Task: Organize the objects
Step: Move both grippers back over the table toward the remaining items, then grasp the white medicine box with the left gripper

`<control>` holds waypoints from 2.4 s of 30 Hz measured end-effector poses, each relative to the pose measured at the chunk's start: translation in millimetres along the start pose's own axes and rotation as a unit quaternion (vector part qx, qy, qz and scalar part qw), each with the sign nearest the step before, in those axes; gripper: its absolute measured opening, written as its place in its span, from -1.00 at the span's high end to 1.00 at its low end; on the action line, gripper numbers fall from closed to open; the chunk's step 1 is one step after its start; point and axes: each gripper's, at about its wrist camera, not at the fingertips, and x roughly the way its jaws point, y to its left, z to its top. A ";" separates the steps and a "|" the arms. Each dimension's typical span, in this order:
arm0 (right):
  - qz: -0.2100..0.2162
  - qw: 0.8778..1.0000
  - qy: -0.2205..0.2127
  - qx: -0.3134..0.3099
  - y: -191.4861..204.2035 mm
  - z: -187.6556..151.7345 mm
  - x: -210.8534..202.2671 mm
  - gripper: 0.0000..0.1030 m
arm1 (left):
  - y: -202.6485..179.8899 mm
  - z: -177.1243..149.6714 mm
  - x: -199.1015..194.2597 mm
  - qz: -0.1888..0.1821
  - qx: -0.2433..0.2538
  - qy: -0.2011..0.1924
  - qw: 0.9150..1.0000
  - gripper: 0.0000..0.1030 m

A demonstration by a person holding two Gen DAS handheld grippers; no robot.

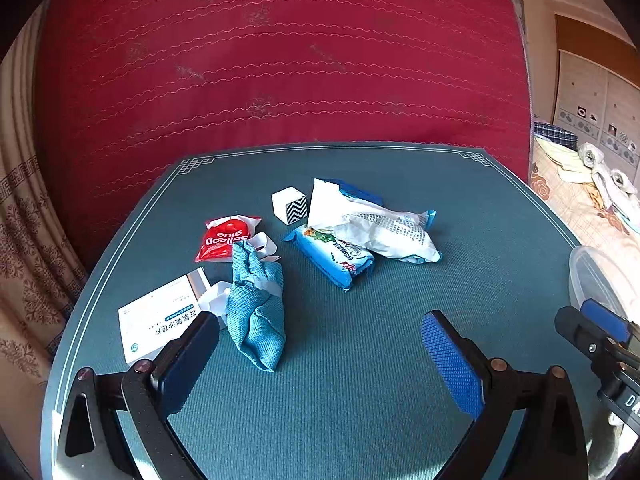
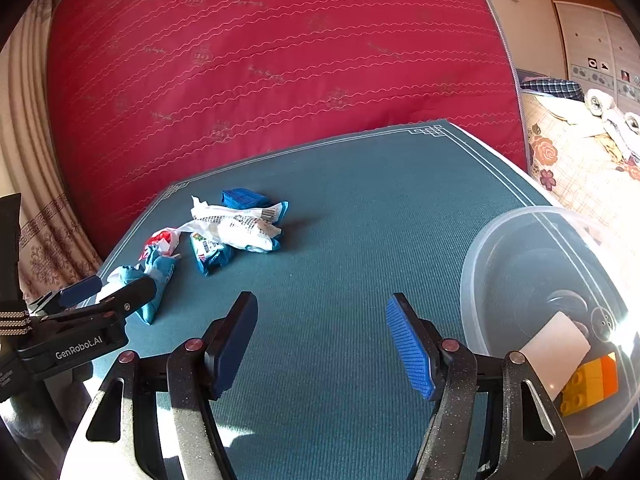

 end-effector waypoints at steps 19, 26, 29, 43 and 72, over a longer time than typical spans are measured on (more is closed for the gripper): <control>0.054 0.997 0.040 -0.026 37.0 -5.2 29.0 -0.44 | 100.7 3.5 8.9 0.084 -0.048 0.005 0.995 -0.99; 0.067 0.996 0.050 -0.042 53.1 -8.1 33.7 -0.44 | 124.1 -0.6 27.4 0.100 -0.019 0.026 0.995 -0.99; 0.071 0.995 0.054 -0.047 59.6 -10.7 35.9 -0.44 | 131.0 -4.8 32.5 0.088 -0.001 0.036 0.995 -0.99; 0.080 0.993 0.072 -0.051 72.1 -18.7 45.4 -0.44 | 138.4 7.4 70.6 -0.020 0.057 0.070 0.996 -0.99; 0.116 0.986 0.092 -0.071 104.6 -10.0 69.7 -0.44 | 107.7 -5.0 70.8 -0.013 0.061 0.094 0.994 -0.34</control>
